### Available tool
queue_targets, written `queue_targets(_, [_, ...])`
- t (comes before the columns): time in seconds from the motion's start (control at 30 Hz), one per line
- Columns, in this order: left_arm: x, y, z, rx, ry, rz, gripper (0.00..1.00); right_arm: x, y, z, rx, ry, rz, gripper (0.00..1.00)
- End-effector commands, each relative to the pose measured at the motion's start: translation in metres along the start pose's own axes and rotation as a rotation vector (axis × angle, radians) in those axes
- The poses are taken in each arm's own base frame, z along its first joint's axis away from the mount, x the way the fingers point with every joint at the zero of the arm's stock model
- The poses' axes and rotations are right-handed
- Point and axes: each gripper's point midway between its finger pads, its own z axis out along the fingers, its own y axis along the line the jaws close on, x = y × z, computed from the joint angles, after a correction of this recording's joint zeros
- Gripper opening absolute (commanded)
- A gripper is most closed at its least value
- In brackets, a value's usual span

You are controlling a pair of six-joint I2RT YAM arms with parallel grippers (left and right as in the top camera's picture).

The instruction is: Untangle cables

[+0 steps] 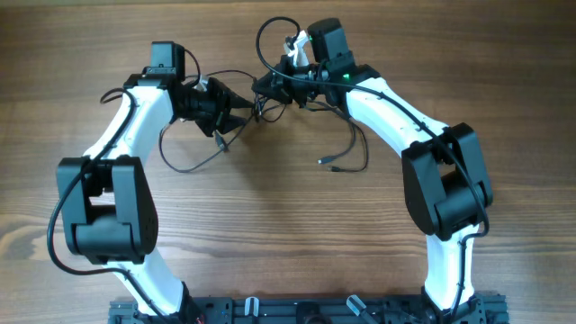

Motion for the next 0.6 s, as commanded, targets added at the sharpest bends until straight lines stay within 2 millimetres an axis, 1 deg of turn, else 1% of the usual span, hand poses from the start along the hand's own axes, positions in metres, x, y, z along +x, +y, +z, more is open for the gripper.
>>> queue_targets(0.0, [0.0067,-0.0003,0.0039,0.004,0.029,-0.002,0.33,-0.0020,0.0040,0.0008,-0.021,-0.002,-0.038,0.04])
queue_targets(0.2, [0.0072,-0.0003,0.0043,0.003,0.030,-0.001,0.29,-0.0031,0.0033,0.0008,-0.016,-0.009,-0.039,0.04])
queue_targets(0.27, [0.0072,-0.0003,0.0043,0.003,0.030,-0.001,0.31,-0.0031,0.0034,0.0008,-0.016,-0.008,-0.039,0.04])
queue_targets(0.3, [0.0072,-0.0003,0.0043,0.003,0.030,-0.001,0.34,-0.0031,0.0034,0.0008,-0.016,-0.008,-0.039,0.04])
queue_targets(0.37, [0.0072,-0.0003,0.0043,0.003,0.030,-0.001,0.37,-0.0026,0.0034,0.0010,-0.016,-0.007,-0.038,0.04])
queue_targets(0.5, [0.0075,-0.0004,0.0044,0.003,0.031,-0.001,0.37,-0.0014,0.0037,0.0031,-0.012,-0.009,-0.041,0.04])
queue_targets(0.57, [0.0076,-0.0003,0.0044,0.003,0.032,-0.002,0.35,-0.0038,0.0021,0.0031,-0.002,-0.023,-0.040,0.04])
